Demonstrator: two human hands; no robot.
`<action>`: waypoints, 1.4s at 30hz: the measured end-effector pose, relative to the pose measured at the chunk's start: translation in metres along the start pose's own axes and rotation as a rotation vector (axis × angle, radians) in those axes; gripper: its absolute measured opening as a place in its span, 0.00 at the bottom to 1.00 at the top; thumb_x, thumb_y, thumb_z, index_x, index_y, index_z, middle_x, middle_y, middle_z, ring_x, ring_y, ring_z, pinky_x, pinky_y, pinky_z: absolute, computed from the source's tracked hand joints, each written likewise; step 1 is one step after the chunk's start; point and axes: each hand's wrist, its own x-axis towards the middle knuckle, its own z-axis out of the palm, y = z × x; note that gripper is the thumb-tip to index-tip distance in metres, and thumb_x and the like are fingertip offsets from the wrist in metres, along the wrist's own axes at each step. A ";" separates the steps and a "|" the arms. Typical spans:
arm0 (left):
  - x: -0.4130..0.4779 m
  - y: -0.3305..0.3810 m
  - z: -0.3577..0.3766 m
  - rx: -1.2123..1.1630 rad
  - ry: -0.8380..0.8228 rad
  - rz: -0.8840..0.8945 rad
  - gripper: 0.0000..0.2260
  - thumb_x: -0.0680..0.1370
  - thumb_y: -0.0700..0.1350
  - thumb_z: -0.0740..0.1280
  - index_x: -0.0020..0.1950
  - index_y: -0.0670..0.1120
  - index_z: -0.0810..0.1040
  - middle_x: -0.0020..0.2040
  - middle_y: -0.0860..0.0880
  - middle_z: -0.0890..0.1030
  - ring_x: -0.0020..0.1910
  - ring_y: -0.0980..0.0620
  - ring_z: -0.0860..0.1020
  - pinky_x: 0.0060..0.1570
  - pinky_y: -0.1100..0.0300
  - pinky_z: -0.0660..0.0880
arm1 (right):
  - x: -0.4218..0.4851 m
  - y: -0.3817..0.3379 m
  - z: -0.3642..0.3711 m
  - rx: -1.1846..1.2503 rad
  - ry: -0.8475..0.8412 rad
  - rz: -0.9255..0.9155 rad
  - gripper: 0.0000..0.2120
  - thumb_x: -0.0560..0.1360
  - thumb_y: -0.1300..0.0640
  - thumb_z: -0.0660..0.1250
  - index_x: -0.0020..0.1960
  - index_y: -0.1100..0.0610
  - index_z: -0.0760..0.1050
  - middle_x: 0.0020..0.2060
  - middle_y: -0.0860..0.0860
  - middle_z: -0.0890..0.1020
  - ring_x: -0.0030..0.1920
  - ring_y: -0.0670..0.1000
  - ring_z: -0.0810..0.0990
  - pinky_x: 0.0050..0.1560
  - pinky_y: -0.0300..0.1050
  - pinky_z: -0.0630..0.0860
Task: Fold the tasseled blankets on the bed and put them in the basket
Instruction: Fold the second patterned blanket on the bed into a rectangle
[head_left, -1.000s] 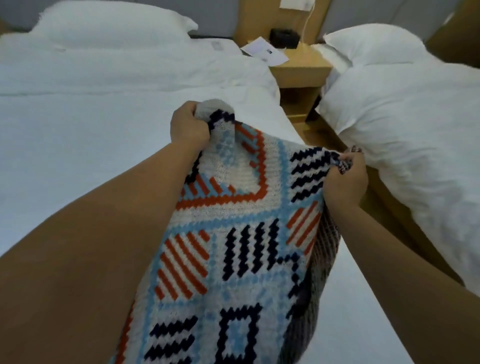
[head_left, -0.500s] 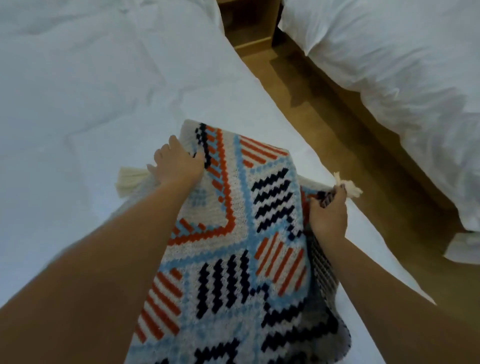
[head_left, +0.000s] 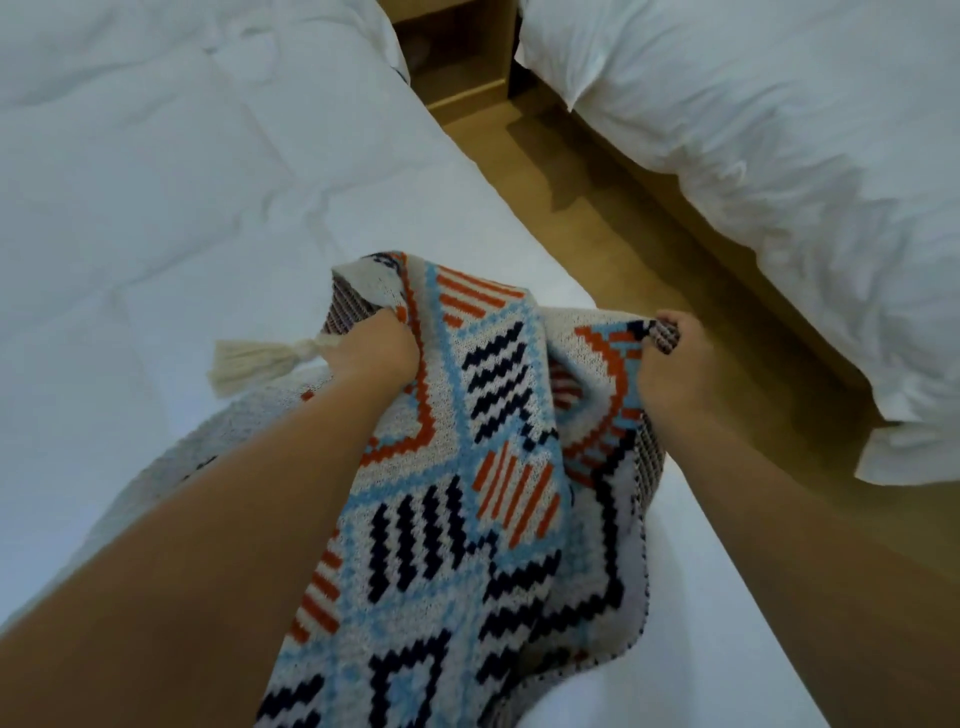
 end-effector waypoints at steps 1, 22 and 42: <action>-0.005 0.002 -0.003 0.006 0.013 0.002 0.05 0.80 0.43 0.54 0.47 0.46 0.68 0.46 0.46 0.74 0.50 0.44 0.73 0.64 0.42 0.65 | 0.001 -0.004 -0.007 -0.013 0.021 -0.038 0.10 0.79 0.58 0.58 0.60 0.55 0.71 0.50 0.51 0.77 0.50 0.50 0.76 0.54 0.49 0.77; 0.004 0.030 0.023 0.109 0.176 0.133 0.35 0.79 0.53 0.57 0.75 0.41 0.39 0.77 0.42 0.41 0.76 0.42 0.41 0.73 0.44 0.44 | 0.020 0.028 0.016 -0.483 -0.314 -0.232 0.17 0.78 0.54 0.58 0.66 0.58 0.67 0.65 0.57 0.70 0.65 0.57 0.67 0.64 0.52 0.65; 0.059 0.022 0.022 0.398 0.197 0.886 0.16 0.80 0.53 0.55 0.50 0.43 0.75 0.31 0.48 0.79 0.31 0.50 0.74 0.73 0.54 0.50 | 0.104 -0.012 0.089 -0.357 -0.077 -0.027 0.12 0.80 0.55 0.54 0.45 0.59 0.73 0.41 0.56 0.76 0.38 0.54 0.74 0.37 0.46 0.70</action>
